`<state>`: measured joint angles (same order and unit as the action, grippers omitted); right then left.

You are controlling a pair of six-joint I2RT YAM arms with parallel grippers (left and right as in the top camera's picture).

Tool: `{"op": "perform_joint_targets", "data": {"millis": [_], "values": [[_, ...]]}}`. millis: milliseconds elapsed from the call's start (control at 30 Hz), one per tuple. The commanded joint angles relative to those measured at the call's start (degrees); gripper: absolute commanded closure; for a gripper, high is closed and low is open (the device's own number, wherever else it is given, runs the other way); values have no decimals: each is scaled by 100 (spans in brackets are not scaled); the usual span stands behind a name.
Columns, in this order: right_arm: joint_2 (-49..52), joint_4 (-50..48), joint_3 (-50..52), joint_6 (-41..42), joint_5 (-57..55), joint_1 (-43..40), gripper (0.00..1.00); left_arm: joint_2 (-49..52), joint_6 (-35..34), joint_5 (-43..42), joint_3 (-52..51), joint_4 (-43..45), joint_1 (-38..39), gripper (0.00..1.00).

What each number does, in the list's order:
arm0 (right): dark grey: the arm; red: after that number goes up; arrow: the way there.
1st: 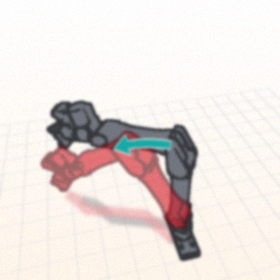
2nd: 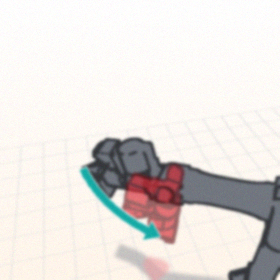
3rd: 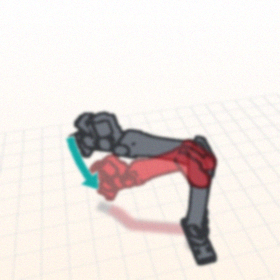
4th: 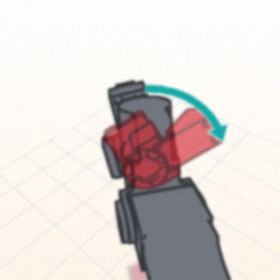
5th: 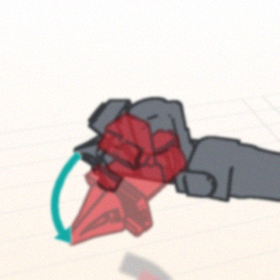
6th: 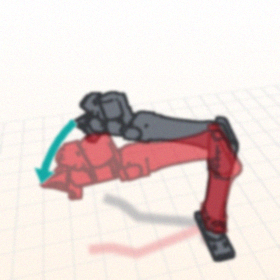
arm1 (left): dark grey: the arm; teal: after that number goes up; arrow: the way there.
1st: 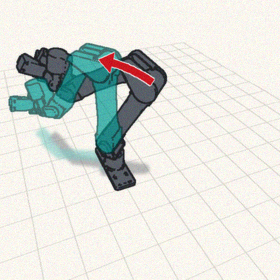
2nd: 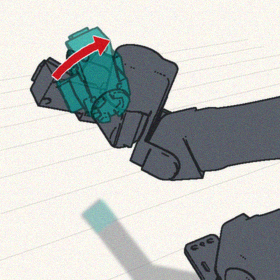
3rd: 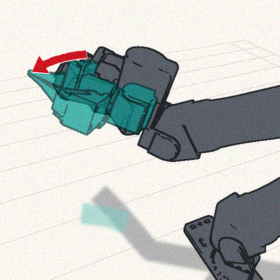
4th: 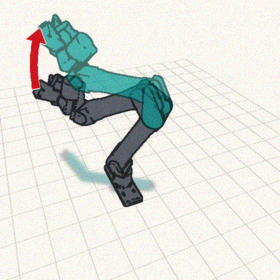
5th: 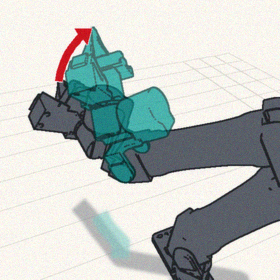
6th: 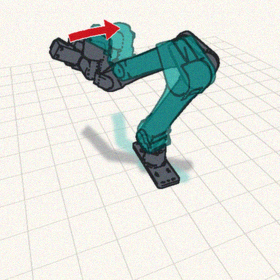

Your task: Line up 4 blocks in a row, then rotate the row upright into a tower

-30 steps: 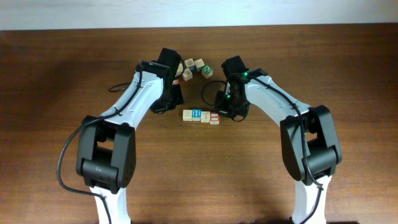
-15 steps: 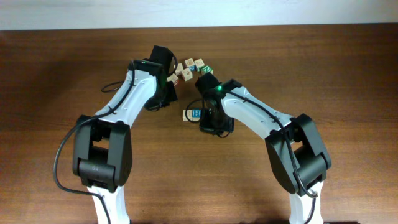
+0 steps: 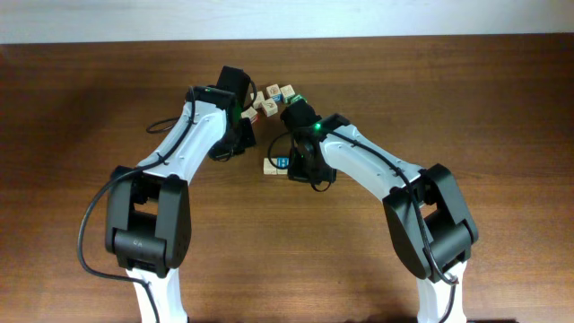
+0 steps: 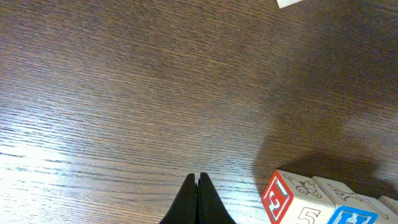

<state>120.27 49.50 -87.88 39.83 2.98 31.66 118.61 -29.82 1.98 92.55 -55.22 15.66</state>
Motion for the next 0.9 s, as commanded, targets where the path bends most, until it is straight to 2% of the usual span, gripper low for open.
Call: {"op": "perform_joint_targets", "data": {"millis": [0,100,167,200,367,867], "values": [[-85,-11,46,-66,-109,-17,96,76,9,39,-7,-42,-17,99],[-98,450,-254,-509,63,-57,96,76,9,39,-7,-92,-17,99],[-98,1145,-699,-660,-313,-188,96,76,9,42,-7,-98,-17,99],[-98,1167,-706,-645,-501,-247,96,76,9,42,-7,-96,-17,99],[205,402,-566,-511,-625,-516,96,76,9,44,-7,-90,-17,99],[269,-7,-566,-859,0,-492,96,76,9,42,-7,-96,-17,99]]}}
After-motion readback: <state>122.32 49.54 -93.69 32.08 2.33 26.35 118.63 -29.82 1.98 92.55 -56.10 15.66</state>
